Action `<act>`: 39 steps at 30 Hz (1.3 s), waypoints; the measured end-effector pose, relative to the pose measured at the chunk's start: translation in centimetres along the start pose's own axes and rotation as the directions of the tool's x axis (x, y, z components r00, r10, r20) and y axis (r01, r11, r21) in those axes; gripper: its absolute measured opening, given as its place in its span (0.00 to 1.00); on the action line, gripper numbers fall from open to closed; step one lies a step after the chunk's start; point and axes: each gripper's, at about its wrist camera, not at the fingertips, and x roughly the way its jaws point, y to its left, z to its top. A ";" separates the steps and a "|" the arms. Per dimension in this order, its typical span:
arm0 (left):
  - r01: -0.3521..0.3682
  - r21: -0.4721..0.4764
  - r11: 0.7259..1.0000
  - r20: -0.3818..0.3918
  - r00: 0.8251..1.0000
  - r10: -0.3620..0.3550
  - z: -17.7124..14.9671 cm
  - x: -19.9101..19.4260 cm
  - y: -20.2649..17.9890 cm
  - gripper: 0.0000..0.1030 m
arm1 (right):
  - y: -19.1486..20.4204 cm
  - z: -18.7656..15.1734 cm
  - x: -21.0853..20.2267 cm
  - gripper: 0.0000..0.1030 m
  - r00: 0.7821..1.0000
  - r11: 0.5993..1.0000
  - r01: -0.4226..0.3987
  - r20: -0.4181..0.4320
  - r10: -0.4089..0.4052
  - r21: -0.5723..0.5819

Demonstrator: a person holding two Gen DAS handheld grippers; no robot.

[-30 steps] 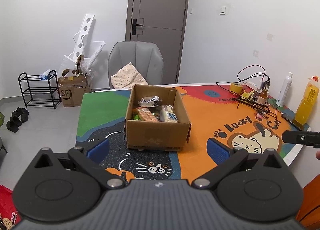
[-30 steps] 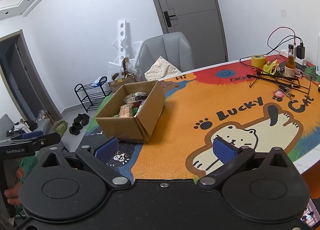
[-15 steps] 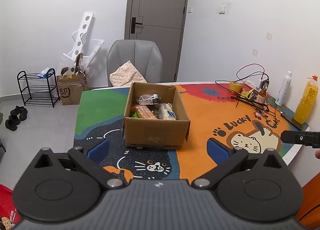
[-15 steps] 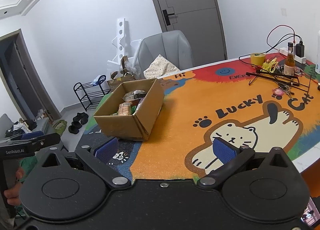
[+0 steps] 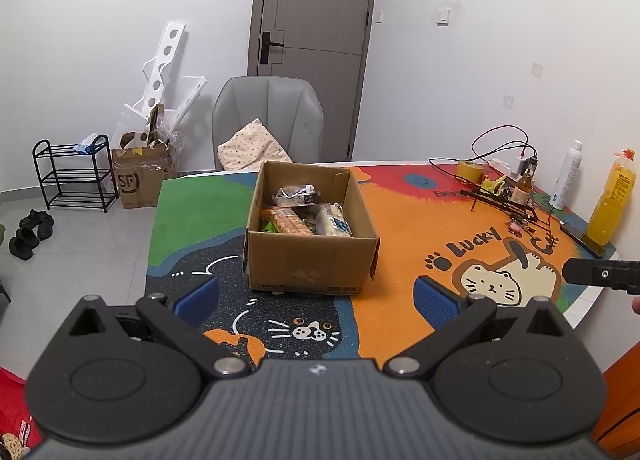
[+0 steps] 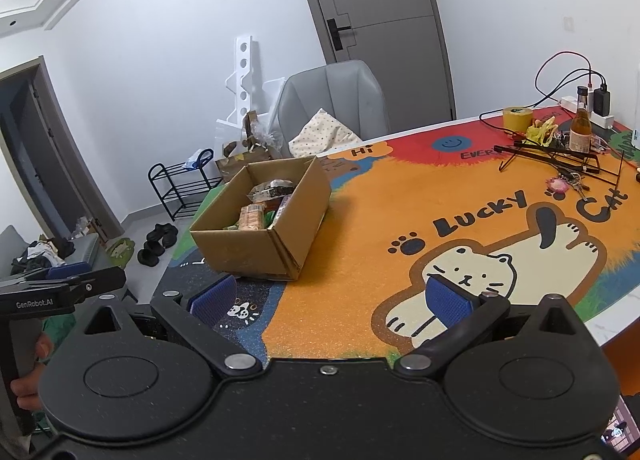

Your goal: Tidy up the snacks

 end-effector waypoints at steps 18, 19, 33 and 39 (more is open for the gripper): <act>0.000 -0.001 1.000 -0.002 1.000 0.000 0.0 0.0 -0.1 1.00 | 0.0 -0.1 0.0 1.00 1.000 1.000 0.003 -0.007 -0.003 -0.002; 0.001 -0.001 1.000 -0.002 1.000 -0.001 0.0 0.0 -0.1 1.00 | 0.0 -0.1 0.0 1.00 1.000 1.000 0.003 -0.007 -0.003 -0.003; 0.004 0.000 1.000 -0.003 1.000 -0.004 -0.1 0.1 -0.2 1.00 | 0.1 -0.1 0.0 1.00 1.000 1.000 0.004 -0.009 -0.004 -0.005; 0.005 0.002 1.000 -0.003 1.000 -0.005 -0.1 0.1 -0.3 1.00 | 0.1 -0.1 0.0 1.00 1.000 1.000 0.004 -0.010 -0.004 -0.004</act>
